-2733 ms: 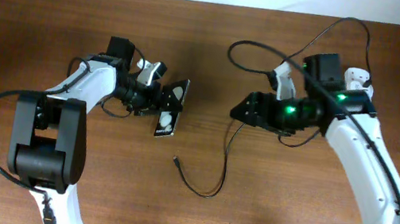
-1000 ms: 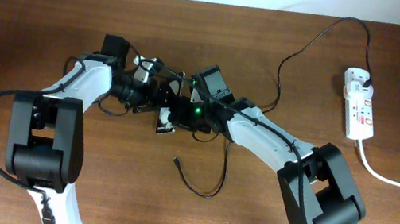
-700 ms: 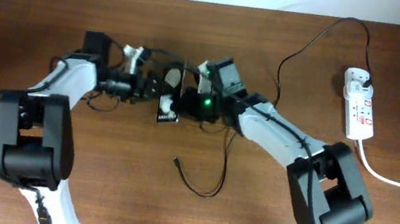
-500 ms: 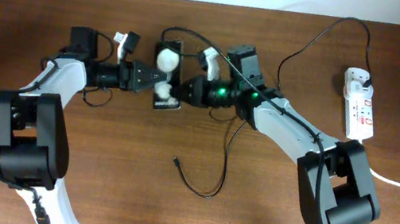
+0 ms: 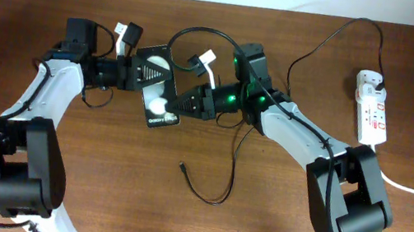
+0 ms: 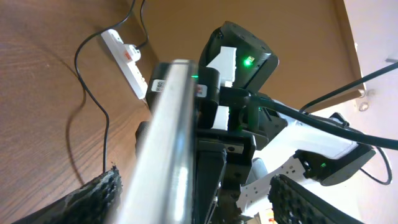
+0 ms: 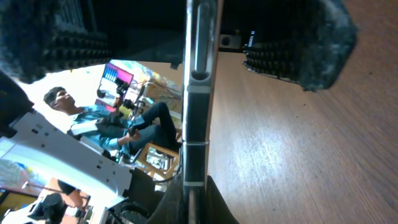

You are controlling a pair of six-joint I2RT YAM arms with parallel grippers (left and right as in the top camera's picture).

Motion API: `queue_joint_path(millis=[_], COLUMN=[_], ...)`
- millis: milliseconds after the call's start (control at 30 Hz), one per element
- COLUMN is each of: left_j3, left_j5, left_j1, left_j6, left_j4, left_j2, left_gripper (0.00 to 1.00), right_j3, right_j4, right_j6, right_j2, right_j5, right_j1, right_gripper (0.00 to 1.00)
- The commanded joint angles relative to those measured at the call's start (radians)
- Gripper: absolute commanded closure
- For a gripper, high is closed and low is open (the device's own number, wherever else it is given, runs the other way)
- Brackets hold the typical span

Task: Plug charger to phone and switch on socket
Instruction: 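Lift the phone with both grippers and turn it upright, then hold the phone upright with the left gripper and release the right gripper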

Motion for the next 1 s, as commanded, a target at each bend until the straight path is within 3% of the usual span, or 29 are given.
queue_joint_path(millis=[0,133,267,400,533,767,967], left_j3=[0.008,0.008,0.008,0.008,0.008,0.008,0.008], left_j5=[0.014,0.014,0.014,0.014,-0.082,-0.181,-0.142], left_j1=[-0.040,-0.058,-0.051,-0.051,-0.051,-0.041,-0.020], left_j6=[-0.030,-0.043,-0.097,-0.097,-0.086,-0.055,-0.055], left_j4=[-0.016,-0.016,-0.016,0.011,0.035,0.109,0.127], left_j2=[-0.016,-0.016,-0.016,-0.016,-0.016,-0.016,-0.016], left_gripper=[0.22,0.22,0.35,0.35,0.25,0.18,0.23], right_j3=[0.015,0.014,0.014,0.014,0.015,0.015,0.014], right_j4=[0.011,0.011,0.011,0.007,0.011,0.006,-0.088], right_j6=[-0.049,-0.079,-0.116,-0.113,0.066,0.090,0.072], right_j2=[-0.024,-0.024,-0.023,-0.023,-0.023,-0.023,-0.023], right_j5=[-0.114,-0.121,-0.121,-0.098,0.023,0.065,0.072], right_j1=[0.027,0.052,0.056,0.079,0.002,-0.035,-0.021], right_gripper=[0.96,0.96,0.96,0.96,0.96,0.96,0.96])
